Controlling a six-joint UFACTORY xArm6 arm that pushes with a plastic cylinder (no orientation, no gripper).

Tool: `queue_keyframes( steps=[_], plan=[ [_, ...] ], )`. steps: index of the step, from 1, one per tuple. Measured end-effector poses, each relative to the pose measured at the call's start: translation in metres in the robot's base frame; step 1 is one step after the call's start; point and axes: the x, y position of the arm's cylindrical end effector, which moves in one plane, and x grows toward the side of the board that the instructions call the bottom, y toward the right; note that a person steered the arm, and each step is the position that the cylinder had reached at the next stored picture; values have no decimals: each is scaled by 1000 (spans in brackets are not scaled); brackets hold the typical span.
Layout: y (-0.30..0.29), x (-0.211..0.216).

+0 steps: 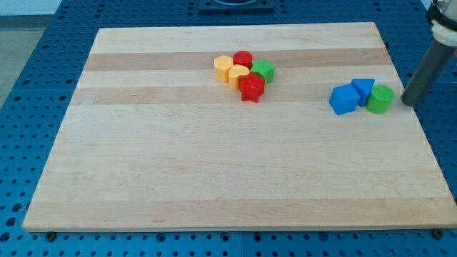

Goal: Move the blue cube close to the left of the yellow hexagon

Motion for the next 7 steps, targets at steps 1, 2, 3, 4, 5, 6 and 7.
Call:
queue_keyframes(
  steps=[1,2,3,4,5,6,7],
  plan=[
    [-14,0],
    [-36,0],
    [-59,0],
    [-82,0],
    [-104,0],
    [-125,1],
    [-146,2]
  ],
)
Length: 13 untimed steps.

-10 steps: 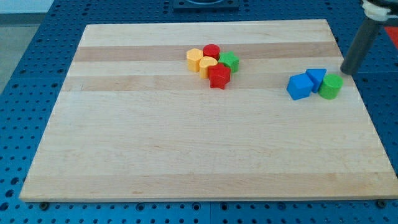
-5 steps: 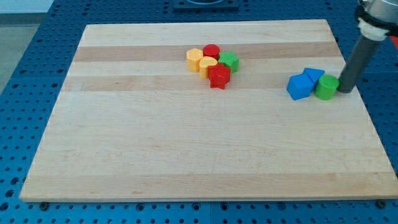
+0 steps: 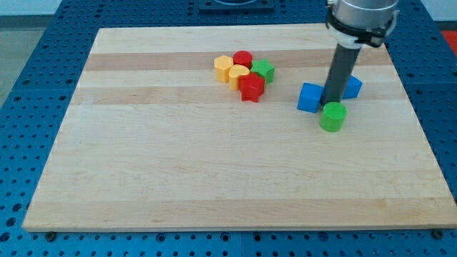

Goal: Move the blue cube close to the left of the yellow hexagon

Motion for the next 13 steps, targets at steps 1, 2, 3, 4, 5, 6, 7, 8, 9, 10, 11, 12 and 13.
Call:
queue_keyframes(
  steps=[1,2,3,4,5,6,7,8,9,10,11,12,13],
  plan=[
    [-20,3],
    [-39,4],
    [-51,5],
    [-48,5],
    [-25,0],
    [-20,-11],
    [-22,-22],
    [-25,-25],
    [-27,-24],
    [-30,-24],
    [-43,-24],
    [-60,-21],
    [-76,-12]
  ],
)
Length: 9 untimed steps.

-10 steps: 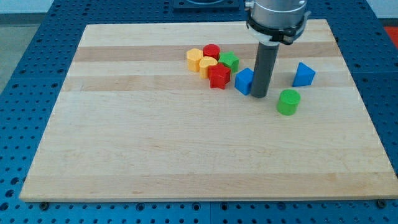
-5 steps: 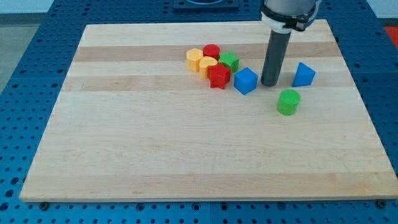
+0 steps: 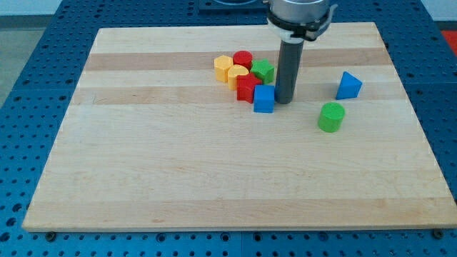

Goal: Move the blue cube close to the left of the yellow hexagon

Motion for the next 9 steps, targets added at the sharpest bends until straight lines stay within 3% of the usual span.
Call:
queue_keyframes(
  steps=[7,9],
  plan=[
    [-80,44],
    [-137,34]
  ],
)
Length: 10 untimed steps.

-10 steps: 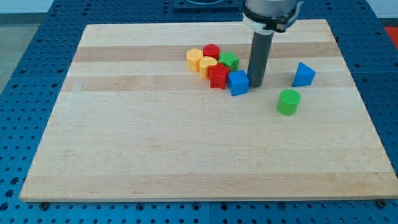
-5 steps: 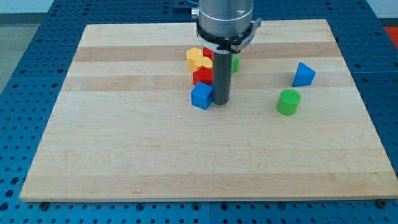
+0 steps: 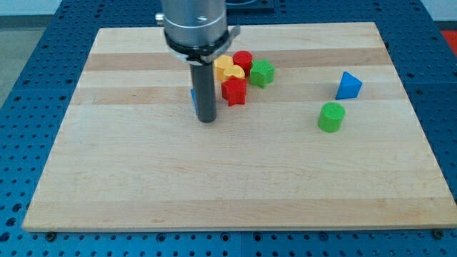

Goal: Move the blue cube close to the left of the yellow hexagon

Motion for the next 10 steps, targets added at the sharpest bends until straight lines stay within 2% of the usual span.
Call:
queue_keyframes(
  steps=[2,4,7,10],
  plan=[
    [-12,-14],
    [-4,-52],
    [7,-62],
    [-38,-5]
  ],
)
